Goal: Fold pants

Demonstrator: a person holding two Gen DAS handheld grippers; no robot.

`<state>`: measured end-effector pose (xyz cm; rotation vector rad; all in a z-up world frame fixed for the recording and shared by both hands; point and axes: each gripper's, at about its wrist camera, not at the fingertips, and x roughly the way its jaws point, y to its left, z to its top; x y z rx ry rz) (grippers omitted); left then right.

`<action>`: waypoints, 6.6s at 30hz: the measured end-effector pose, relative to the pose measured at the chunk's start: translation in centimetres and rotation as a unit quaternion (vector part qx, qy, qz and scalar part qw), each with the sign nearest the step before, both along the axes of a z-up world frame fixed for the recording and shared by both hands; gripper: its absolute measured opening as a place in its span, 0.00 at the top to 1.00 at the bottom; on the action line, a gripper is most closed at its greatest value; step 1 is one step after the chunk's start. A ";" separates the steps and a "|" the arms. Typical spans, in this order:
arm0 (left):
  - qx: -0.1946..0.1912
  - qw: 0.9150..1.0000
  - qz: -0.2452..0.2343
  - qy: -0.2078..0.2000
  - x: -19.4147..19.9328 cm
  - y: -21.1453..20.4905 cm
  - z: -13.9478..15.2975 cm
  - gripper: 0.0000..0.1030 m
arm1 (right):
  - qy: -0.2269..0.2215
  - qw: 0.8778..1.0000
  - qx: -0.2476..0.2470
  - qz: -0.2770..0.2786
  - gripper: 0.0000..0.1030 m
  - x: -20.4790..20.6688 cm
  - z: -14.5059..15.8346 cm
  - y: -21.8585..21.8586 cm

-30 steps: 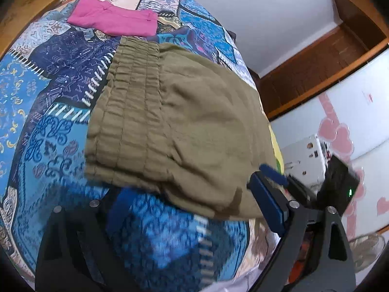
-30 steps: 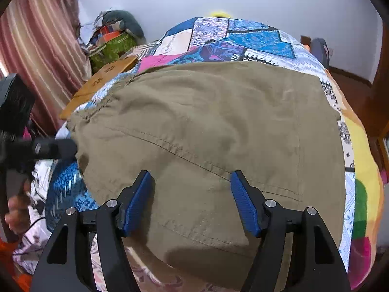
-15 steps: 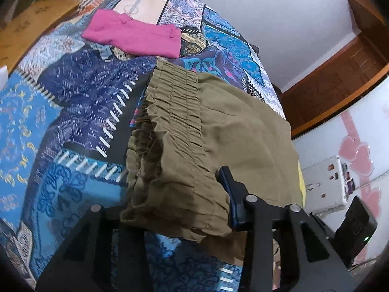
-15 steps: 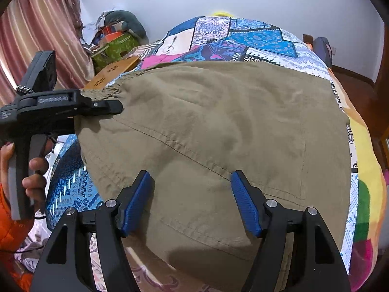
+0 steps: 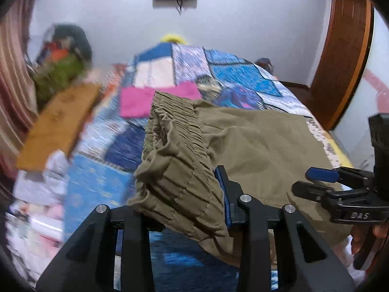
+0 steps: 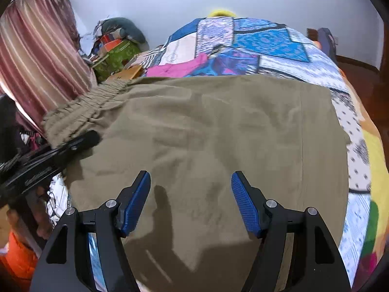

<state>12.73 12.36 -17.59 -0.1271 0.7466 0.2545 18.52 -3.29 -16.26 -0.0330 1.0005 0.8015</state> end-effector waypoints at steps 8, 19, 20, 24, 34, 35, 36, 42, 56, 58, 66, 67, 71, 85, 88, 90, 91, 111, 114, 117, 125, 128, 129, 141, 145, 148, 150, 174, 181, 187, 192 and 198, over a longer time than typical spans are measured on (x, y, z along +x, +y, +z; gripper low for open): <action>0.066 0.997 0.002 -0.031 -2.8 0.1 2.6 0.69 | 0.007 0.995 -0.043 0.089 0.34 -1.8 -1.2 6.7; 0.068 0.993 -0.069 -0.074 -1.8 -5.1 5.8 0.70 | -0.044 0.999 -0.025 -0.003 0.34 -3.5 1.3 -3.2; 0.065 0.992 -0.075 -0.076 -1.5 -5.6 6.0 0.70 | -0.048 0.998 -0.033 -0.015 0.34 -3.7 1.3 -4.6; 0.066 0.990 -0.101 -0.078 -0.7 -7.8 6.5 0.70 | -0.053 0.995 -0.065 -0.054 0.34 -4.0 0.8 -9.0; 0.030 0.982 -0.182 -0.049 1.8 -14.1 5.5 0.71 | -0.013 0.993 -0.060 -0.096 0.25 -3.5 -3.4 -12.2; 0.024 0.981 -0.189 -0.042 2.1 -14.5 5.1 0.72 | -0.008 0.994 -0.053 -0.099 0.25 -3.3 -3.5 -12.3; 0.019 0.980 -0.195 -0.034 2.4 -15.1 4.7 0.72 | -0.007 0.994 -0.051 -0.100 0.25 -3.4 -3.4 -12.3; -0.007 0.974 -0.225 0.010 4.1 -17.9 2.1 0.72 | -0.009 0.994 -0.046 -0.095 0.25 -3.4 -3.6 -12.3; 0.012 0.962 -0.266 0.067 3.6 -21.0 -2.4 0.49 | -0.010 0.994 -0.048 -0.100 0.25 -3.9 -3.4 -12.6; 0.018 0.962 -0.265 0.065 3.2 -21.0 -1.9 0.47 | -0.015 0.993 -0.052 -0.101 0.25 -4.1 -3.1 -12.8; 0.017 0.966 -0.259 -0.002 0.0 -18.7 3.1 0.38 | -0.049 0.992 -0.041 -0.113 0.24 -5.0 -0.5 -14.5; 0.016 0.967 -0.255 -0.008 -0.2 -17.9 3.6 0.37 | -0.055 0.991 -0.039 -0.113 0.24 -5.0 -0.2 -14.5; 0.035 0.973 -0.227 -0.001 0.2 -15.2 3.5 0.35 | -0.069 0.990 -0.025 -0.122 0.24 -4.9 1.4 -14.8; -0.001 0.973 -0.217 0.079 0.3 -13.0 -4.0 0.30 | -0.089 0.993 0.009 -0.078 0.24 -4.4 2.8 -9.4; -0.024 0.970 -0.225 0.086 0.3 -12.1 -3.7 0.30 | -0.070 0.995 -0.007 -0.076 0.24 -4.4 1.0 -9.1; -0.034 0.970 -0.224 0.084 0.1 -11.3 -3.0 0.30 | -0.051 0.996 -0.013 -0.078 0.25 -4.3 -0.7 -9.4; -0.034 0.972 -0.220 0.081 0.1 -11.0 -2.6 0.29 | -0.042 0.996 -0.009 -0.080 0.25 -4.4 -1.0 -9.9; -0.100 0.971 -0.169 0.136 17.6 -2.9 -4.7 0.27 | -0.028 0.998 0.025 -0.057 0.25 -4.3 -2.1 -11.9; -0.138 0.964 -0.161 0.162 19.9 -2.4 -6.7 0.27 | -0.023 0.998 0.030 -0.056 0.25 -4.2 -2.2 -12.0; -0.156 0.963 -0.157 0.153 20.9 -2.1 -7.1 0.30 | -0.015 0.998 0.035 -0.057 0.25 -3.8 -2.3 -12.2; -0.103 0.980 -0.121 0.121 19.9 -1.5 -6.9 0.91 | -0.021 0.997 0.022 -0.067 0.25 -1.8 -2.4 -13.0; -0.064 0.986 -0.102 0.116 17.6 -0.9 -6.4 0.91 | -0.030 0.997 0.005 -0.076 0.25 -0.5 -2.5 -13.2; -0.057 0.987 -0.099 0.117 16.8 -0.6 -6.3 0.91 | -0.034 0.996 -0.003 -0.080 0.25 -0.1 -2.5 -13.3; -0.018 0.992 -0.051 0.111 4.8 -2.1 -5.2 0.91 | -0.049 0.994 0.015 -0.094 0.28 -1.4 0.8 -13.4; -0.046 0.993 -0.046 0.104 1.9 -3.0 -4.7 0.91 | -0.045 0.997 -0.003 -0.065 0.28 -3.2 -0.2 -11.7; -0.055 0.993 -0.044 0.098 0.3 -3.2 -4.4 0.91 | -0.046 0.997 -0.035 -0.058 0.28 -4.1 -1.9 -11.0; -0.049 0.993 -0.041 0.096 -0.4 -3.1 -4.5 0.91 | -0.029 0.997 -0.037 -0.066 0.29 -3.8 -3.2 -11.6; -0.049 0.983 -0.158 0.085 8.7 -2.6 -1.4 0.78 | -0.065 0.991 -0.009 -0.114 0.49 2.5 -0.1 -13.8; -0.068 0.976 -0.170 0.121 12.8 -2.6 -5.3 0.78 | -0.049 0.995 -0.029 -0.083 0.60 5.5 -2.5 -11.2; -0.020 0.985 -0.119 0.123 13.8 -0.8 -6.5 0.77 | -0.031 0.995 -0.032 -0.088 0.61 6.9 -4.3 -11.7; 0.024 0.985 -0.119 0.123 12.8 -0.8 -5.3 0.77 | -0.042 0.994 -0.052 -0.083 0.60 6.4 -3.2 -11.6; -0.010 0.989 -0.110 0.098 9.6 0.9 -2.8 0.55 | -0.039 0.994 -0.047 -0.093 0.50 5.0 -0.9 -13.2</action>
